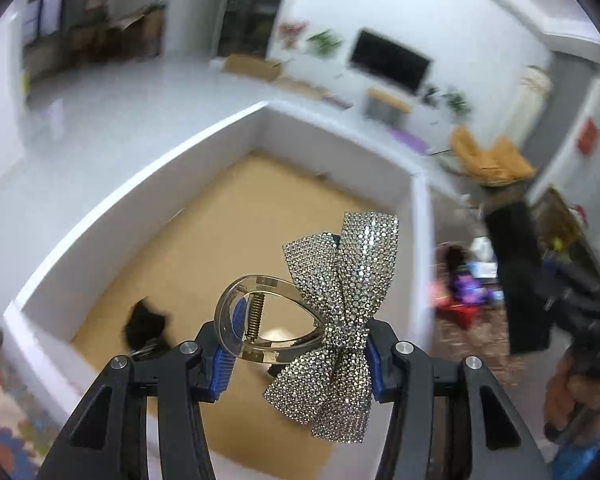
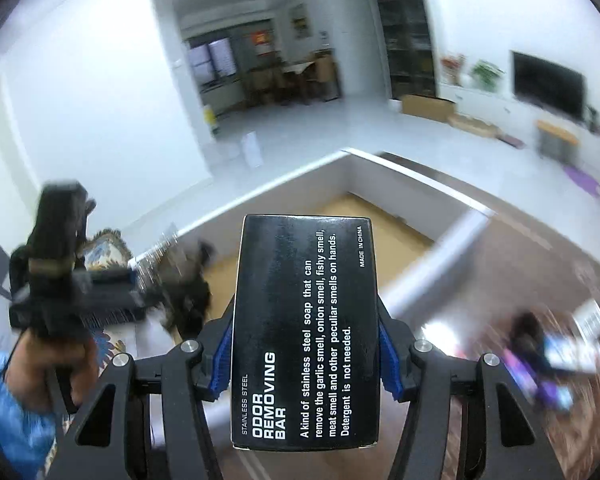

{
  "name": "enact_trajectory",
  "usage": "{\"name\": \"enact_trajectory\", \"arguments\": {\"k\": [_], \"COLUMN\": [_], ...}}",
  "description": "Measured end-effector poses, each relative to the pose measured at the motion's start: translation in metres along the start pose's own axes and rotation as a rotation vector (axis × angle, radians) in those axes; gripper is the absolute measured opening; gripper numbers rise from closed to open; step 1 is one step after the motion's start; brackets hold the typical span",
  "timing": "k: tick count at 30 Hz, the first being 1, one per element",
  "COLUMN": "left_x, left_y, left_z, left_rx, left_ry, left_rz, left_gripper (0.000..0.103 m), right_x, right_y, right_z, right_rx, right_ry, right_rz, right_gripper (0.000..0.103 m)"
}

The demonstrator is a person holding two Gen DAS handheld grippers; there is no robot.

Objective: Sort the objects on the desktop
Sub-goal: 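Carry the box and hair claw into the bin and release both, then bring both tools back over the table toward the toy and snacks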

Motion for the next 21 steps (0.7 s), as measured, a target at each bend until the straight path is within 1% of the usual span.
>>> {"name": "enact_trajectory", "arguments": {"k": [2, 3, 6, 7, 8, 9, 10, 11, 12, 13, 14, 15, 16, 17, 18, 19, 21], "left_x": [0.016, 0.024, 0.038, 0.037, 0.033, 0.03, 0.028, 0.027, 0.029, 0.029, 0.027, 0.019, 0.01, -0.002, -0.019, -0.026, -0.064], "left_y": [-0.008, -0.016, -0.032, -0.033, -0.033, -0.032, -0.03, -0.028, -0.03, -0.03, -0.031, -0.029, -0.031, -0.032, -0.036, -0.04, -0.05], "left_z": [0.017, 0.026, 0.048, 0.051, 0.052, 0.05, 0.047, 0.042, 0.035, 0.026, 0.018, 0.011, 0.004, -0.002, -0.011, -0.021, -0.034], "left_rx": [0.047, 0.074, 0.146, 0.15, 0.148, 0.142, 0.124, 0.098, 0.059, 0.016, -0.018, -0.047, -0.076, -0.1, -0.13, -0.149, -0.183], "left_ry": [0.035, 0.048, 0.079, 0.096, 0.097, 0.103, 0.113, 0.126, 0.141, 0.152, 0.152, 0.147, 0.136, 0.121, 0.091, 0.062, -0.015], "left_rz": [-0.021, -0.034, -0.079, -0.05, -0.032, -0.026, -0.024, -0.019, -0.01, 0.001, 0.008, 0.013, 0.018, 0.026, 0.044, 0.062, 0.11], "left_gripper": [0.052, 0.052, 0.053, 0.054, 0.055, 0.063, 0.074, 0.077, 0.078, 0.078, 0.078, 0.078, 0.078, 0.078, 0.078, 0.078, 0.078], "right_x": [0.019, 0.027, 0.034, 0.033, 0.033, 0.031, 0.025, 0.024, 0.022, 0.016, 0.011, 0.007, 0.003, -0.006, -0.014, -0.026, -0.052], "right_y": [0.009, 0.01, 0.001, -0.004, -0.007, -0.009, -0.013, -0.011, -0.011, -0.011, -0.013, -0.016, -0.021, -0.029, -0.037, -0.051, -0.082], "right_z": [0.038, 0.062, 0.108, 0.122, 0.132, 0.137, 0.135, 0.128, 0.12, 0.104, 0.087, 0.065, 0.045, 0.027, 0.015, 0.001, -0.023], "right_rx": [0.021, 0.052, 0.124, 0.152, 0.169, 0.173, 0.155, 0.121, 0.089, 0.042, 0.0, -0.047, -0.088, -0.116, -0.13, -0.132, -0.115], "right_ry": [0.003, -0.001, -0.024, -0.021, -0.021, -0.027, -0.03, -0.026, -0.02, -0.019, -0.022, -0.029, -0.043, -0.066, -0.088, -0.12, -0.191], "right_rz": [-0.029, -0.045, -0.049, -0.039, -0.03, -0.02, -0.011, 0.0, 0.008, 0.015, 0.018, 0.017, 0.013, 0.007, 0.003, -0.003, -0.007], "right_gripper": [0.059, 0.059, 0.06, 0.062, 0.066, 0.069, 0.072, 0.077, 0.081, 0.089, 0.094, 0.096, 0.101, 0.103, 0.103, 0.103, 0.103]}}
Point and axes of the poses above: each gripper's, at about its wrist camera, not at the fingertips, and z roughly the way its jaws point, x to its left, y to its top, the point moved 6 cm from there along z, roughly the way its jaws point, and after that the axes turned 3 degrees about -x, right-handed, at the moved point
